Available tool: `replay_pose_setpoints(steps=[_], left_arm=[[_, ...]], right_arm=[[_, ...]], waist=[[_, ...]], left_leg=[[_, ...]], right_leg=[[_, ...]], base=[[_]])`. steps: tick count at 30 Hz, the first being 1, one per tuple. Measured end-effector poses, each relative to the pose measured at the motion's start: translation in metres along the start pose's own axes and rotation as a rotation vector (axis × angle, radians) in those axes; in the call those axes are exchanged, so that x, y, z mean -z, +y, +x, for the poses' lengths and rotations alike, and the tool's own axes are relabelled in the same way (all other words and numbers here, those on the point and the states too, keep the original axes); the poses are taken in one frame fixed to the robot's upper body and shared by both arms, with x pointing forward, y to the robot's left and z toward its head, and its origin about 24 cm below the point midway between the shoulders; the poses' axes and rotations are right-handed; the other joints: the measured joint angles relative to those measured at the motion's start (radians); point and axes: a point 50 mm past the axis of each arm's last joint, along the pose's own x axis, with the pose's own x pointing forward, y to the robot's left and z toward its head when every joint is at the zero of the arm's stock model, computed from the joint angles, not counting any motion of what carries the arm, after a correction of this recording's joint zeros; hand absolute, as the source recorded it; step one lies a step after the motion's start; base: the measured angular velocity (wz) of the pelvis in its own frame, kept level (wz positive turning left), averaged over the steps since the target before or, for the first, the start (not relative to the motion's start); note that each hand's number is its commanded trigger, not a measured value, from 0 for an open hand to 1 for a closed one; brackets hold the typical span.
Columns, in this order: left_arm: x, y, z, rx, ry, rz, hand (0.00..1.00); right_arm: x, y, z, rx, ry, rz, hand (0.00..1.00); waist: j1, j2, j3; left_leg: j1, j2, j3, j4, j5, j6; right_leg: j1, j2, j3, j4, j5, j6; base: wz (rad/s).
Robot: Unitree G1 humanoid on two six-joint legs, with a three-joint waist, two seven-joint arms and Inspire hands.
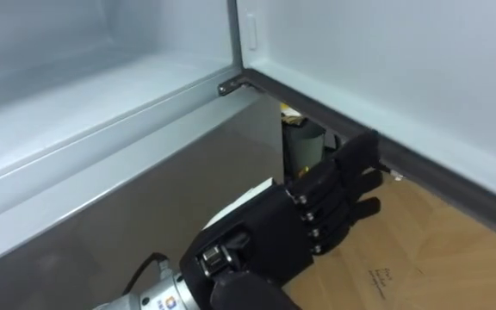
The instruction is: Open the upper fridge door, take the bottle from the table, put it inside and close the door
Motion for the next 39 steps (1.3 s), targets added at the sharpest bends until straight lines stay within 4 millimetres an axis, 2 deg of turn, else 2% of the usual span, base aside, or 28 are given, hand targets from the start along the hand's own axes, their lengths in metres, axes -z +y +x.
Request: replay_pose_setpoints(steps=[5, 10, 16, 19, 21, 25, 28, 29, 33, 37, 39], left_arm=[[0.006, -0.007, 0.001, 0.037, 0.024, -0.016, 0.00], [0.009, -0.008, 0.000, 0.053, 0.046, -0.015, 0.00], [0.010, -0.007, -0.002, 0.050, 0.057, -0.007, 0.00], [0.010, -0.006, -0.002, 0.049, 0.060, -0.003, 0.00], [0.010, -0.006, -0.003, 0.046, 0.066, 0.003, 0.00], [0.011, -0.005, -0.004, 0.039, 0.084, 0.049, 0.00], [0.012, -0.003, -0.008, 0.021, 0.099, 0.089, 0.00], [0.010, -0.003, -0.012, 0.008, 0.099, 0.105, 0.00], [0.002, -0.002, -0.015, -0.009, 0.074, 0.142, 0.00], [-0.004, -0.001, -0.017, -0.025, 0.038, 0.158, 0.00], [-0.011, -0.001, -0.020, -0.043, 0.010, 0.178, 0.00]], right_arm=[[-0.007, 0.003, 0.001, -0.001, -0.028, -0.005, 0.00], [-0.016, 0.006, 0.002, 0.001, -0.049, -0.006, 0.00], [-0.016, 0.008, 0.002, -0.005, -0.048, -0.005, 0.00], [-0.014, 0.008, 0.002, -0.007, -0.044, 0.017, 0.00], [-0.015, 0.009, 0.002, -0.009, -0.046, 0.038, 0.00], [-0.018, 0.010, 0.002, -0.008, -0.061, 0.032, 0.00], [-0.019, 0.010, 0.002, -0.007, -0.081, 0.032, 0.00], [-0.018, 0.011, 0.002, -0.007, -0.083, 0.032, 0.00], [-0.015, 0.019, 0.004, -0.026, -0.076, 0.034, 0.00], [-0.016, 0.024, 0.004, -0.043, -0.086, 0.006, 0.00], [-0.017, 0.027, 0.004, -0.055, -0.094, -0.014, 0.00]], waist=[[0.017, 0.000, 0.0003], [0.019, 0.001, 0.0006], [0.024, 0.001, 0.0002], [0.051, 0.003, -0.0009], [0.075, 0.005, -0.0020], [0.101, 0.005, -0.0019], [0.115, 0.003, -0.0014], [0.130, 0.003, -0.0011], [0.160, -0.004, -0.0014], [0.188, -0.015, -0.0034], [0.213, -0.030, -0.0029]], left_leg=[[-0.004, 0.002, -0.003, -0.004, 0.001, -0.001], [-0.005, 0.002, -0.014, -0.008, 0.002, -0.002], [-0.018, -0.001, -0.032, -0.017, 0.005, -0.007], [-0.021, -0.002, -0.038, -0.023, 0.007, -0.010], [-0.030, -0.004, -0.063, -0.023, 0.008, -0.012], [-0.034, -0.011, -0.097, -0.033, 0.012, -0.014], [-0.035, -0.017, -0.138, -0.033, 0.016, -0.011], [-0.036, -0.018, -0.144, -0.033, 0.017, -0.010], [-0.052, -0.031, -0.196, -0.033, 0.028, -0.003], [-0.049, -0.035, -0.216, -0.036, 0.031, -0.002], [-0.051, -0.034, -0.219, -0.036, 0.032, -0.003]], right_leg=[[0.004, -0.003, -0.027, -0.028, 0.009, -0.002], [0.011, -0.007, -0.053, -0.032, 0.012, -0.003], [0.012, -0.016, -0.088, -0.032, 0.012, -0.003], [0.014, -0.018, -0.107, -0.031, 0.012, -0.003], [0.014, -0.022, -0.118, -0.032, 0.012, -0.003], [0.020, -0.030, -0.153, -0.033, 0.012, -0.002], [0.041, -0.042, -0.191, -0.048, 0.009, 0.002], [0.040, -0.043, -0.198, -0.050, 0.008, 0.003], [0.050, -0.058, -0.245, -0.064, 0.006, 0.006], [0.068, -0.064, -0.270, -0.064, 0.004, 0.009], [0.072, -0.064, -0.275, -0.065, 0.004, 0.009]], base=[[0.17], [0.16], [0.18], [0.12], [0.22], [0.30], [0.38], [0.23], [0.36], [0.24], [0.05]])
